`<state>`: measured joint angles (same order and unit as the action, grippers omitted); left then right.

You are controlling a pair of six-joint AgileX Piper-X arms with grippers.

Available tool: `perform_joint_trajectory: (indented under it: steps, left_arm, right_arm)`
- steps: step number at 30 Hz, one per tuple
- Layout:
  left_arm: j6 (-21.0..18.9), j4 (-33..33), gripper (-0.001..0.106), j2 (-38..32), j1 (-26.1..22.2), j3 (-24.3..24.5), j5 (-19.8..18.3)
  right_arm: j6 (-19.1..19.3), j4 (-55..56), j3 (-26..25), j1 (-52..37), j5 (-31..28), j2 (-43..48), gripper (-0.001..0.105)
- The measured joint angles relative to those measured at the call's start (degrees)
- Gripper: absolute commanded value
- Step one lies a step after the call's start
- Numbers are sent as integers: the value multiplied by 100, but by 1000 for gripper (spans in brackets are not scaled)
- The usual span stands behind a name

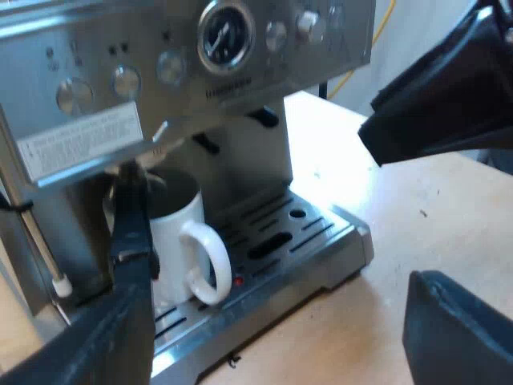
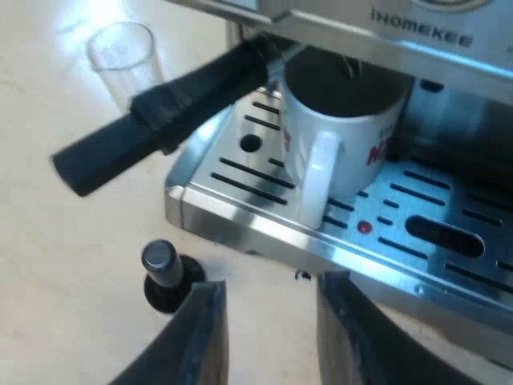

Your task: Place mug into machine

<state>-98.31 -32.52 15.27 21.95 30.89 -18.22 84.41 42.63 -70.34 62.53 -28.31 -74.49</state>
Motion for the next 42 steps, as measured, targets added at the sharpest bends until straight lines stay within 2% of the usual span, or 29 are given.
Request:
perform_joint_trajectory:
  steps: [10,12,14,16,23,31,42]
  left_arm:
    - [0,-79,66,-8,0,340,0]
    - [0,-79,66,-8,0,392,0]
    - [0,-79,66,-8,0,441,0]
    - [0,-79,66,-8,0,448,0]
    - [0,-79,66,-8,0,448,0]
    - [0,-79,66,-8,0,448,0]
    - [0,-70,66,-8,0,448,0]
  right_arm:
    - [-3,0,0,298,-456,371,27]
    - [-3,0,0,298,-457,423,19]
    - [-3,0,0,298,-487,488,4]
    - [-3,0,0,298,-511,522,0]
    - [10,-110,0,298,-542,530,0]
    - [474,-899,0,224,-423,402,0]
    - [639,-1698,0,-367,-78,-194,0]
